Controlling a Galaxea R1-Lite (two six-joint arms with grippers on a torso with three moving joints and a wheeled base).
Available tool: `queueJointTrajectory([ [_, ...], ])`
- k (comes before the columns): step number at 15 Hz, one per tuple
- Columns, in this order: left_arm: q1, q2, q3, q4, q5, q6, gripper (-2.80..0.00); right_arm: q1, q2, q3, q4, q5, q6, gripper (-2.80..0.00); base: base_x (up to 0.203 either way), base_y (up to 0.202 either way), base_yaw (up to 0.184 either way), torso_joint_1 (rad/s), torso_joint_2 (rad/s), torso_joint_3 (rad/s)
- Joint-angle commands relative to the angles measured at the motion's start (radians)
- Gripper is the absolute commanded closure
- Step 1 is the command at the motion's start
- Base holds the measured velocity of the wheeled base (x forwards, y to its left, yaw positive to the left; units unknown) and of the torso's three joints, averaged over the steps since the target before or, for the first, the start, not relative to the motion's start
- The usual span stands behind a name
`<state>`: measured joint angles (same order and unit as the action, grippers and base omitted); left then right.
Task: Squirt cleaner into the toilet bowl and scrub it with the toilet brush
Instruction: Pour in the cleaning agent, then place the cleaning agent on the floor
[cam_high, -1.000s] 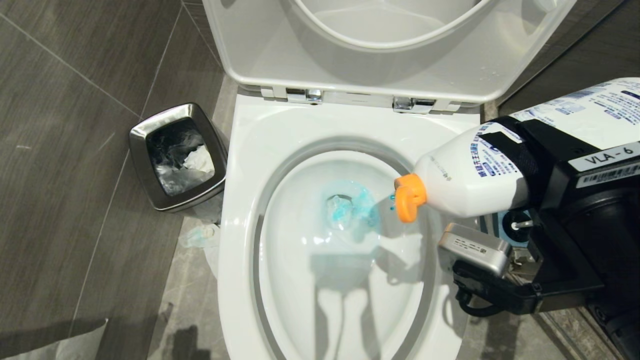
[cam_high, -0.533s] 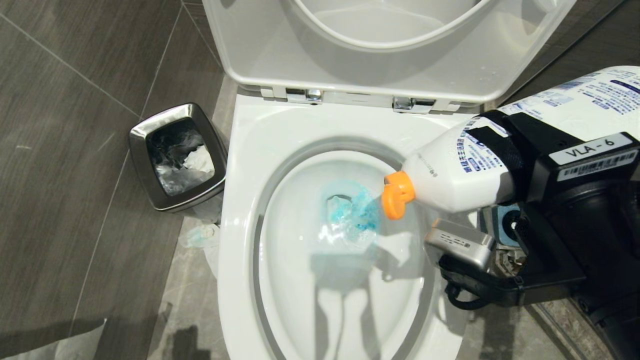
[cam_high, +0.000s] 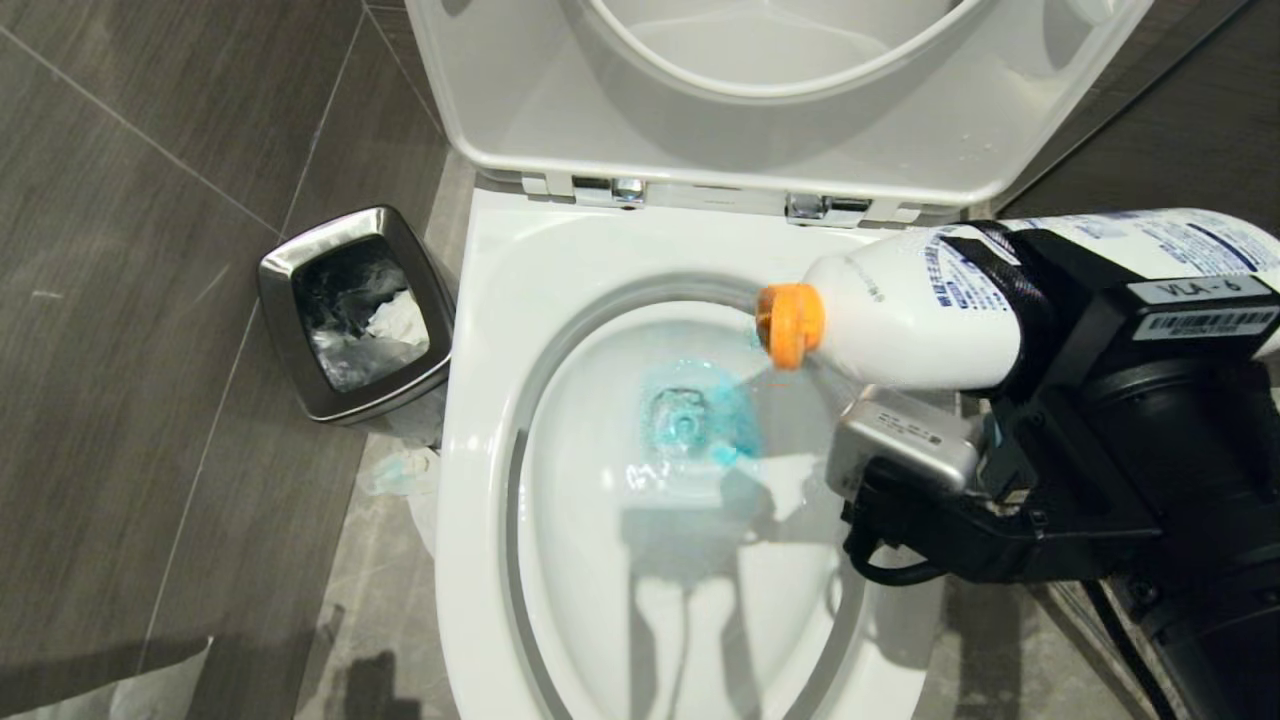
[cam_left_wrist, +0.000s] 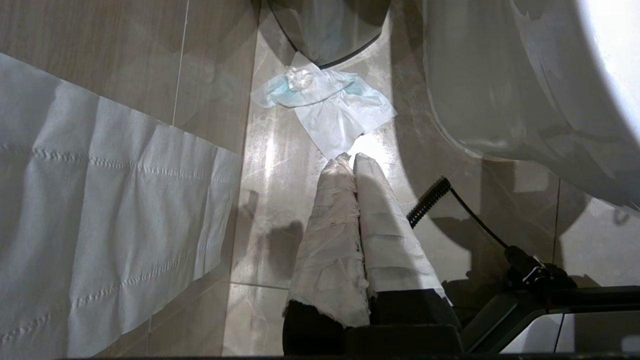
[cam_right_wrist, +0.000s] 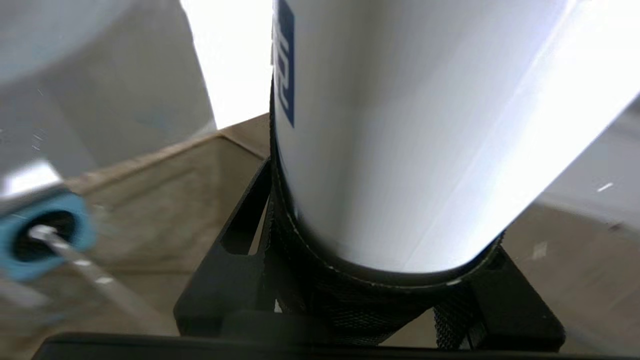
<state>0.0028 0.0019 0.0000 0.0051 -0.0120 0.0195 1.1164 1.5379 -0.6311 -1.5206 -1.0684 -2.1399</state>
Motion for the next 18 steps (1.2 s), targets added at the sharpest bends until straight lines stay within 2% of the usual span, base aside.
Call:
queueJointTrajectory([
  [1, 0.000, 0.000, 0.002, 0.000, 0.000, 0.000, 0.00, 0.002, -0.008, 0.001, -0.009, -0.034, 0.114, 0.00, 0.000, 0.000, 0.000, 0.000, 0.00, 0.000],
  [4, 0.000, 0.000, 0.002, 0.000, 0.000, 0.000, 0.00, 0.002, -0.025, 0.005, -0.009, -0.049, 0.301, 0.00, 0.000, 0.000, 0.000, 0.000, 0.00, 0.000],
  [6, 0.000, 0.000, 0.002, 0.000, 0.000, 0.000, 0.00, 0.002, -0.057, 0.005, -0.009, -0.052, 0.367, 0.00, 0.000, 0.000, 0.000, 0.000, 0.00, 0.000],
  [7, 0.002, 0.000, 0.002, 0.000, 0.000, 0.000, 0.00, 0.002, -0.081, 0.004, -0.009, -0.071, 0.387, 0.00, 0.000, 0.000, 0.000, 0.000, 0.00, 0.000],
  [10, 0.000, 0.000, 0.002, -0.001, 0.000, -0.001, 0.00, 0.000, -0.169, -0.043, -0.009, -0.266, 0.407, 0.00, 0.000, 0.000, 0.000, 0.000, 0.00, 0.000],
  [12, 0.002, 0.000, 0.002, -0.001, 0.000, 0.000, 0.00, 0.000, -0.225, -0.053, -0.009, -0.360, 0.411, 0.00, 0.000, 0.000, 0.000, 0.000, 0.00, 0.000],
  [14, 0.000, 0.000, 0.002, 0.001, 0.000, -0.001, 0.00, 0.000, -0.252, -0.061, -0.009, -0.442, 0.468, 0.00, 0.000, 0.000, 0.000, 0.000, 0.00, 0.000],
  [18, 0.000, 0.000, 0.002, -0.001, 0.000, 0.000, 0.00, 0.001, -0.269, -0.069, -0.009, -0.461, 0.550, 0.00, 0.000, 0.000, 0.000, 0.000, 0.00, 0.000],
])
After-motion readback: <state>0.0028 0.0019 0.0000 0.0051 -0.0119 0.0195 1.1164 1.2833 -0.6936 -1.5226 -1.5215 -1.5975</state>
